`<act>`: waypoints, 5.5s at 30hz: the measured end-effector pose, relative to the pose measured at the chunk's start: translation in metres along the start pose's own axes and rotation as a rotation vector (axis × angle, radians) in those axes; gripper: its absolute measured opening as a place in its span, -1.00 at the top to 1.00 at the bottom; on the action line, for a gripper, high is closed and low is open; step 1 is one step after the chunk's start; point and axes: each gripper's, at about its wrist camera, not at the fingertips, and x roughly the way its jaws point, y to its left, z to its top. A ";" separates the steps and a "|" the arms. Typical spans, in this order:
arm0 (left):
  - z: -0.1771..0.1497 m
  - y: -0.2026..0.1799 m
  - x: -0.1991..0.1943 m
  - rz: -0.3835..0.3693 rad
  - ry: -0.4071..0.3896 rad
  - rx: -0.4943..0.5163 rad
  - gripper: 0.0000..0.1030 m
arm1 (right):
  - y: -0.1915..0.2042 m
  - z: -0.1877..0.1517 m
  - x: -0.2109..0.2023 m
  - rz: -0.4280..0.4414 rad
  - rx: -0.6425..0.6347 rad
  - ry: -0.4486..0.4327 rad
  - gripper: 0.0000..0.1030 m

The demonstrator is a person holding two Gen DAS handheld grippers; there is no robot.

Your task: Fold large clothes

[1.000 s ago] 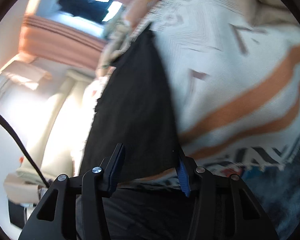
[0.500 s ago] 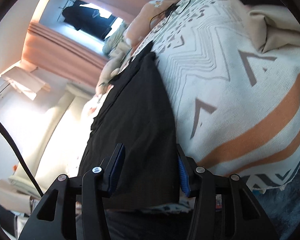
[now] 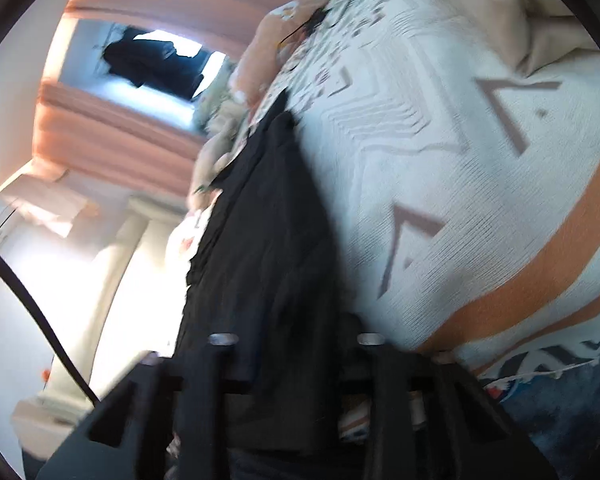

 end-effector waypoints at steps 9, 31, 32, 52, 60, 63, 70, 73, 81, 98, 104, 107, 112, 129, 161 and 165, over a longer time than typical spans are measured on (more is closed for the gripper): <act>-0.008 -0.016 -0.053 -0.065 -0.118 0.020 0.91 | 0.051 -0.014 -0.026 0.095 -0.104 -0.053 1.00; -0.050 -0.045 -0.170 -0.250 -0.245 0.066 0.92 | 0.091 -0.036 -0.134 0.250 -0.226 -0.089 1.00; -0.053 -0.047 -0.178 -0.262 -0.253 0.070 0.92 | 0.093 -0.034 -0.139 0.259 -0.231 -0.094 1.00; -0.057 -0.120 -0.286 -0.443 -0.439 0.125 0.92 | 0.124 -0.003 -0.209 0.365 -0.264 -0.184 0.99; -0.005 -0.165 -0.250 -0.427 -0.475 0.144 0.92 | 0.123 0.043 -0.152 0.341 -0.219 -0.227 0.99; 0.023 -0.183 -0.230 -0.419 -0.480 0.142 0.92 | 0.126 0.064 -0.124 0.332 -0.197 -0.238 0.99; 0.080 -0.213 -0.177 -0.376 -0.466 0.132 0.92 | 0.133 0.108 -0.064 0.298 -0.151 -0.254 0.99; 0.100 -0.221 -0.153 -0.357 -0.457 0.130 0.92 | 0.132 0.122 -0.036 0.294 -0.110 -0.260 0.99; 0.141 -0.232 -0.083 -0.281 -0.413 0.129 0.92 | 0.144 0.145 0.033 0.179 -0.108 -0.283 0.99; 0.194 -0.203 0.077 -0.094 -0.299 0.015 0.92 | 0.138 0.170 0.147 -0.023 0.075 -0.248 0.93; 0.174 -0.167 0.120 -0.078 -0.328 -0.127 0.92 | 0.127 0.166 0.186 -0.127 0.047 -0.165 0.92; 0.168 -0.157 0.133 -0.035 -0.339 -0.151 0.92 | 0.127 0.169 0.198 -0.166 0.027 -0.149 0.92; 0.179 -0.150 0.137 -0.058 -0.310 -0.164 0.92 | 0.135 0.173 0.210 -0.179 -0.004 -0.121 0.87; 0.153 -0.141 0.074 -0.011 -0.265 -0.134 -0.95 | 0.141 0.135 0.150 -0.215 -0.126 -0.129 -0.77; 0.027 -0.056 -0.070 -0.104 -0.104 -0.051 -0.67 | 0.150 0.019 -0.065 -0.285 -0.252 -0.089 -0.77; 0.014 -0.047 -0.078 -0.101 -0.088 -0.043 -0.66 | 0.146 0.005 -0.073 -0.271 -0.247 -0.077 -0.77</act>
